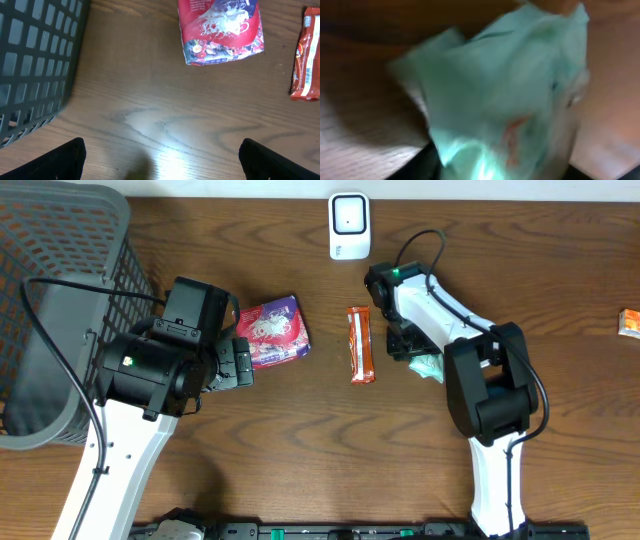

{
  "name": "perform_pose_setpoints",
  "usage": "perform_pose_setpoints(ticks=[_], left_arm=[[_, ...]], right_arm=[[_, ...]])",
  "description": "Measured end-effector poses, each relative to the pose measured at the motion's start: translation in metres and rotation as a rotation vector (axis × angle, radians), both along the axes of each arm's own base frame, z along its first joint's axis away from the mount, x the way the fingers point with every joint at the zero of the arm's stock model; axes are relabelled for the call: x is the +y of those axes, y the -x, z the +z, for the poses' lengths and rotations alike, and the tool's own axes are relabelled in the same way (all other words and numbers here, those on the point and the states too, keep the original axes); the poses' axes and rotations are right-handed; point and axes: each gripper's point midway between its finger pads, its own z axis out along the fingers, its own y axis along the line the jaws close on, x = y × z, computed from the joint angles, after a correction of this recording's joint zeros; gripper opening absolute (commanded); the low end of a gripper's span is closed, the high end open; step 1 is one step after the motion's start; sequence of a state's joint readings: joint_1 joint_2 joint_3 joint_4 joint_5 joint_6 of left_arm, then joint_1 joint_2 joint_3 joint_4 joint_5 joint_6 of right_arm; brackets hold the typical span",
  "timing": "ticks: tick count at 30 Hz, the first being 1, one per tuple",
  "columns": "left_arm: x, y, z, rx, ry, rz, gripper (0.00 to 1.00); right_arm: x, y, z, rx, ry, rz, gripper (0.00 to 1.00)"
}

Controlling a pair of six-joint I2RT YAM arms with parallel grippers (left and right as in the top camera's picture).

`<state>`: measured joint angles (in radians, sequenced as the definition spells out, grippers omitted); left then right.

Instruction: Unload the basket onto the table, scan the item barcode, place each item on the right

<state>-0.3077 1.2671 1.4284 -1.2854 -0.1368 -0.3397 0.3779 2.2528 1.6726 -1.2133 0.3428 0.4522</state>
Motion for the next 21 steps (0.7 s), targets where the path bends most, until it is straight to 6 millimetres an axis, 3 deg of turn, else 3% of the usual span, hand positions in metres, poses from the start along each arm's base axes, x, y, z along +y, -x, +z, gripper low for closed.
perform_pose_setpoints(ticks=[1, 4, 7, 14, 18, 21], left_arm=[[0.000, 0.000, 0.000, 0.000, 0.000, 0.000, 0.98], [0.000, 0.000, 0.000, 0.000, 0.000, 0.000, 0.98], [0.000, 0.000, 0.000, 0.000, 0.000, 0.000, 0.98], [0.000, 0.000, 0.000, 0.000, 0.000, 0.000, 0.98], [0.000, 0.000, 0.000, 0.000, 0.000, 0.000, 0.98], [0.000, 0.000, 0.000, 0.000, 0.000, 0.000, 0.98]], right_arm=[[0.002, -0.001, -0.001, 0.001, -0.024, 0.000, 0.23], [0.004, -0.002, 0.000, 0.037, -0.099, 0.014, 0.01], [0.016, -0.006, 0.006, 0.083, -0.283, 0.011, 0.01], [0.070, -0.010, 0.039, 0.160, -0.943, 0.073, 0.01], [0.075, -0.017, 0.060, 0.113, -1.240, 0.089, 0.01], [0.069, -0.019, 0.059, 0.062, -1.389, 0.072, 0.03]])
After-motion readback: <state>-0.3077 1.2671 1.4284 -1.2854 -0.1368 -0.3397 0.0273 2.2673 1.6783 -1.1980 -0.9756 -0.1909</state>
